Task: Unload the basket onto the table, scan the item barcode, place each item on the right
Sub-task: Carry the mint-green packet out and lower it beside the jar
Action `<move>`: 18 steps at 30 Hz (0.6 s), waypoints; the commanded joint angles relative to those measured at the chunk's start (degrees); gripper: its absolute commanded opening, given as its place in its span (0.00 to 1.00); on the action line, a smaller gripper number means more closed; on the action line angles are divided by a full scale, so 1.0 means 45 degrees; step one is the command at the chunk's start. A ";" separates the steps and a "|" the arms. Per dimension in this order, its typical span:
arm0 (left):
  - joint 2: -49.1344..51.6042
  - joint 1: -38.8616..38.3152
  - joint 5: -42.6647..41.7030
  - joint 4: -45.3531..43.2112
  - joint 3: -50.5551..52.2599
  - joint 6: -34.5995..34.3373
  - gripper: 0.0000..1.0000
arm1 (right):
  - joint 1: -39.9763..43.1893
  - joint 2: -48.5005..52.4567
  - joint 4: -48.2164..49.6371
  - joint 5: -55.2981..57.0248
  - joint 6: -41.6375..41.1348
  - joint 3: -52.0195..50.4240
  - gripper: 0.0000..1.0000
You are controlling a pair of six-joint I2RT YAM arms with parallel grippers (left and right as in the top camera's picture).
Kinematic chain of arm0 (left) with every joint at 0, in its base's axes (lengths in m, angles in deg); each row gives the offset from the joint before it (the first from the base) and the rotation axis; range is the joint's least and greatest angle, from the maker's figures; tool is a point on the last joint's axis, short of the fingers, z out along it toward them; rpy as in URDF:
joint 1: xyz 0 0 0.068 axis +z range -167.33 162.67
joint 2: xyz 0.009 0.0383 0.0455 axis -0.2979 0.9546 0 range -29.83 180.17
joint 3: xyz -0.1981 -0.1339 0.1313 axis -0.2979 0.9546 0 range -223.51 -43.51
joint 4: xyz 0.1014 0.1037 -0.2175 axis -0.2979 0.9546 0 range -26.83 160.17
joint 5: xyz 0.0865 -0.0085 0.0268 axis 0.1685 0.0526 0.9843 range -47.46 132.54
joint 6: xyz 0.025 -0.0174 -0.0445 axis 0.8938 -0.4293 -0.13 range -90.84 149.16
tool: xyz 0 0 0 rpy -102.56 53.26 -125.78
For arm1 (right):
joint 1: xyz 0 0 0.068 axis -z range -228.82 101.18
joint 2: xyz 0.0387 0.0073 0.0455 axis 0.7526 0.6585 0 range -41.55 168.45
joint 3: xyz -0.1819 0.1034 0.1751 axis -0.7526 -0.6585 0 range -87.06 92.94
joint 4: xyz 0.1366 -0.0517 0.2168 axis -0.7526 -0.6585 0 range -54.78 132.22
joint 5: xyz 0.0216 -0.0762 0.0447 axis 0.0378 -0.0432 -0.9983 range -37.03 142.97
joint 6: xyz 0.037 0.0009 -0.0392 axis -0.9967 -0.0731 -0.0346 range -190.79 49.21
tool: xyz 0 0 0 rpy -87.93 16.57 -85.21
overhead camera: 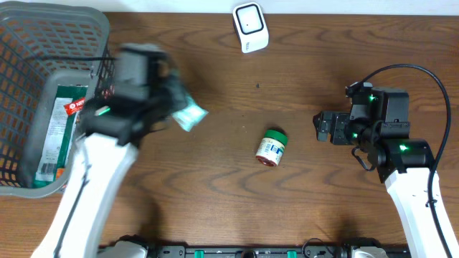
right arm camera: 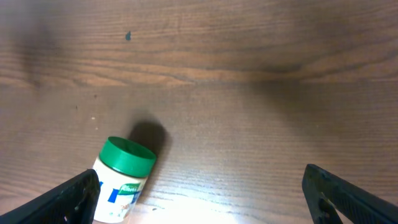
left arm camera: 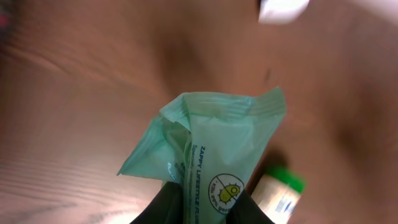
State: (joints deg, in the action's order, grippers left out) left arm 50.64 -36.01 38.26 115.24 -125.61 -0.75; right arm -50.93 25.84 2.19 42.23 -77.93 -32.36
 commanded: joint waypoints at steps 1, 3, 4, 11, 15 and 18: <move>0.2380 -0.1744 0.0398 0.0136 0.0078 0.0160 0.20 | -0.0029 0.0039 -0.0010 -0.0063 0.0083 0.0223 0.99; 0.3526 -0.2380 0.0442 0.0058 0.0078 0.0160 0.20 | -0.0029 0.0039 -0.0015 -0.0063 0.0078 0.0223 0.99; 0.4007 -0.2603 0.0442 -0.0029 0.0078 0.0160 0.20 | -0.0029 0.0039 -0.0015 -0.0063 0.0078 0.0223 0.99; 0.6489 -0.3473 0.0442 -0.1054 0.0078 0.0170 0.20 | -0.0029 0.0039 -0.0010 -0.0063 0.0078 0.0223 0.99; 0.6858 -0.3502 0.0442 -0.1598 0.0078 0.0175 0.64 | -0.0029 0.0039 -0.0015 -0.0063 0.0083 0.0223 0.99; 0.6805 -0.3483 0.0452 -0.1904 0.0005 0.0529 0.88 | -0.0029 0.0039 -0.0015 -0.0063 0.0083 0.0223 0.99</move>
State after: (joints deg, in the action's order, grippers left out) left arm 81.52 -51.88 39.10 107.27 -125.52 -0.49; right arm -50.93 25.84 2.19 42.25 -77.93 -32.36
